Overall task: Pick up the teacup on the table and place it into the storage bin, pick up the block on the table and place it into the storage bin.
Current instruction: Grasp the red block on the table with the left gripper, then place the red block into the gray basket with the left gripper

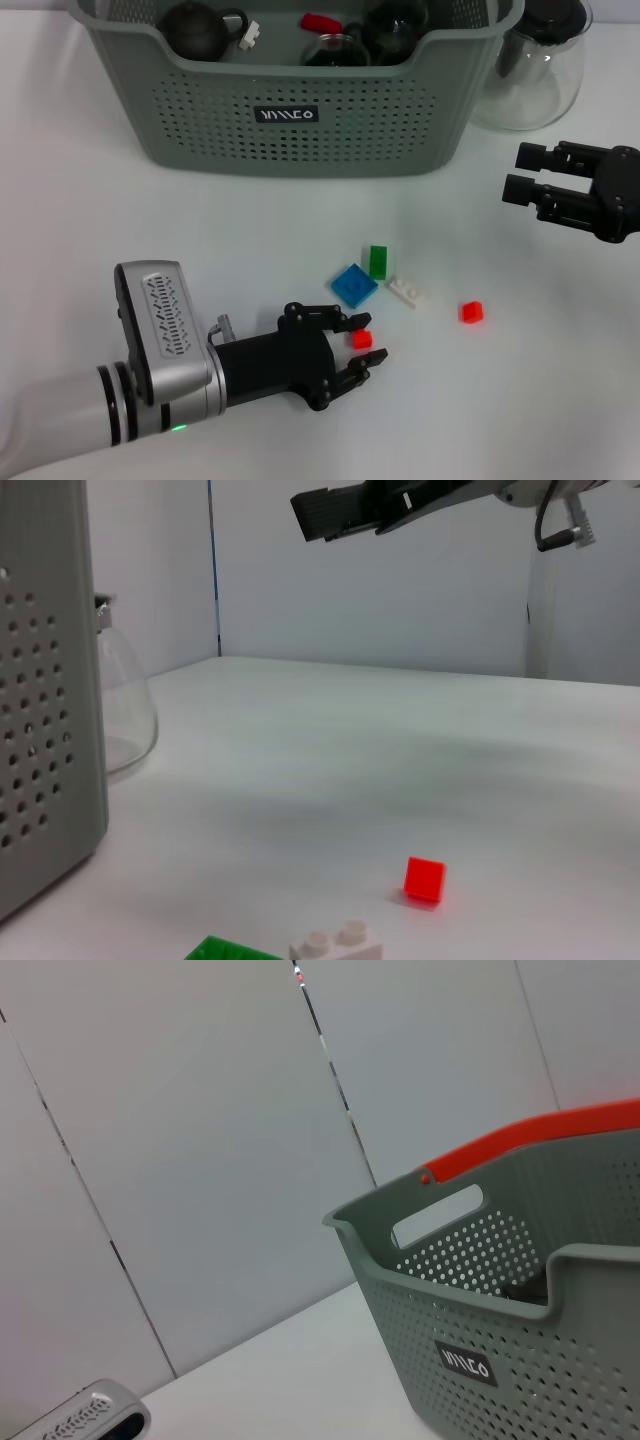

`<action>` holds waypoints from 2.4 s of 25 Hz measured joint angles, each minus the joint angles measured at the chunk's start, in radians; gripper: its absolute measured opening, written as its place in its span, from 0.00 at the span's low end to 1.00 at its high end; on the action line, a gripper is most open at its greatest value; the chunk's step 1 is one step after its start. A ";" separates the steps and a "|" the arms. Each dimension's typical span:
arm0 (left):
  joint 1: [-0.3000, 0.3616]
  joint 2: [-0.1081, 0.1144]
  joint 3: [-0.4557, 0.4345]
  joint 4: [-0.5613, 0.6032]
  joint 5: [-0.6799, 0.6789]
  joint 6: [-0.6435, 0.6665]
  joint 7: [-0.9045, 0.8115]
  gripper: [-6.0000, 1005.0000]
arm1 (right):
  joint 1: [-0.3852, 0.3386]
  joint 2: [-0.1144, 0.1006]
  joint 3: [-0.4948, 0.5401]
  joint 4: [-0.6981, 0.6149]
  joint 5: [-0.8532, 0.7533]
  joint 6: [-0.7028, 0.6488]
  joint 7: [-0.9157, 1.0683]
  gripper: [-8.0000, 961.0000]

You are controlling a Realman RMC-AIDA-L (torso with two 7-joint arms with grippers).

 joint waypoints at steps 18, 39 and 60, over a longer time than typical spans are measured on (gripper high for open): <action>0.009 0.006 -0.008 0.025 -0.007 0.037 -0.076 0.20 | 0.000 0.001 0.000 0.000 0.000 0.000 0.000 0.64; 0.118 0.035 -0.123 0.433 -0.012 0.551 -0.614 0.17 | -0.001 0.000 0.000 0.000 0.001 0.000 0.000 0.64; -0.440 0.211 0.292 0.903 0.248 0.041 -1.858 0.19 | 0.000 0.003 -0.005 0.000 0.001 0.000 0.000 0.64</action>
